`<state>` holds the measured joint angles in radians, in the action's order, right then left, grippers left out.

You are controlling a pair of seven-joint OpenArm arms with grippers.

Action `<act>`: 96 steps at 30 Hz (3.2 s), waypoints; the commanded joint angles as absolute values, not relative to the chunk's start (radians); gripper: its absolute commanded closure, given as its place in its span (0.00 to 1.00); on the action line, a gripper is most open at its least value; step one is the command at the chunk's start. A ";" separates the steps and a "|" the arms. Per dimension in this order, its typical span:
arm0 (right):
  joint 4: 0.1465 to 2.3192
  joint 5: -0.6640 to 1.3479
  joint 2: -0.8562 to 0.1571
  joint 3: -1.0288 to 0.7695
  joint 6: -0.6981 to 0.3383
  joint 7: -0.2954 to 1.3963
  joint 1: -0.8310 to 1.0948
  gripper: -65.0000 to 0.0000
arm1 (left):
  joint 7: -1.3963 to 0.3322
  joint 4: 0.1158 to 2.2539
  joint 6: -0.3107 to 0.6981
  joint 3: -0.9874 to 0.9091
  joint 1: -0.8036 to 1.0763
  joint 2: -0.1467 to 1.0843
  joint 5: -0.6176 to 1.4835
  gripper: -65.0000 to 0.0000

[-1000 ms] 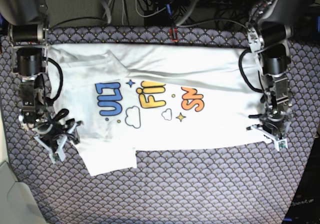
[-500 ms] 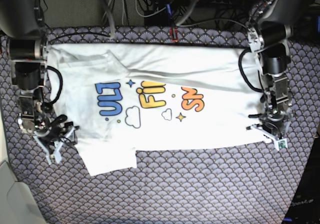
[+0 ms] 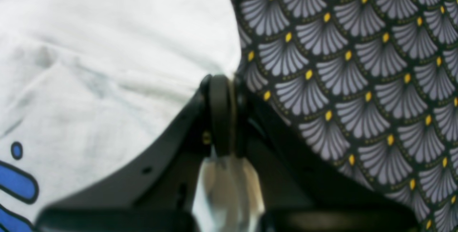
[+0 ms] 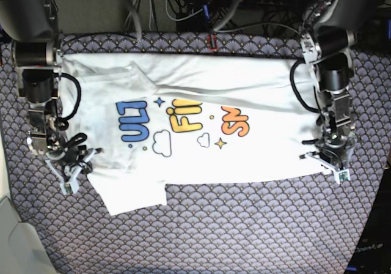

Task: Fold the T-shirt properly
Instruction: 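Lift the side edges and fold the hem half toward the collar edge, then lower the folded layer onto the shirt with both grippers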

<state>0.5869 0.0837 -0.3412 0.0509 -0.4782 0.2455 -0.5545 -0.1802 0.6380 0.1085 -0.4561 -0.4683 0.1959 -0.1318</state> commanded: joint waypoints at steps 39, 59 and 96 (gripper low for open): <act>1.661 0.085 -0.404 -0.209 -0.599 0.469 0.128 1.00 | -0.437 1.408 0.111 -0.510 -0.119 0.162 -0.114 0.99; 1.672 0.085 -0.400 -0.239 -0.607 0.463 0.289 1.00 | -0.496 1.489 0.113 -0.575 0.104 0.176 0.013 0.99; 1.870 0.084 -0.401 -0.242 -0.607 0.470 0.426 0.54 | -0.496 1.354 0.113 -0.567 0.099 0.196 0.015 0.34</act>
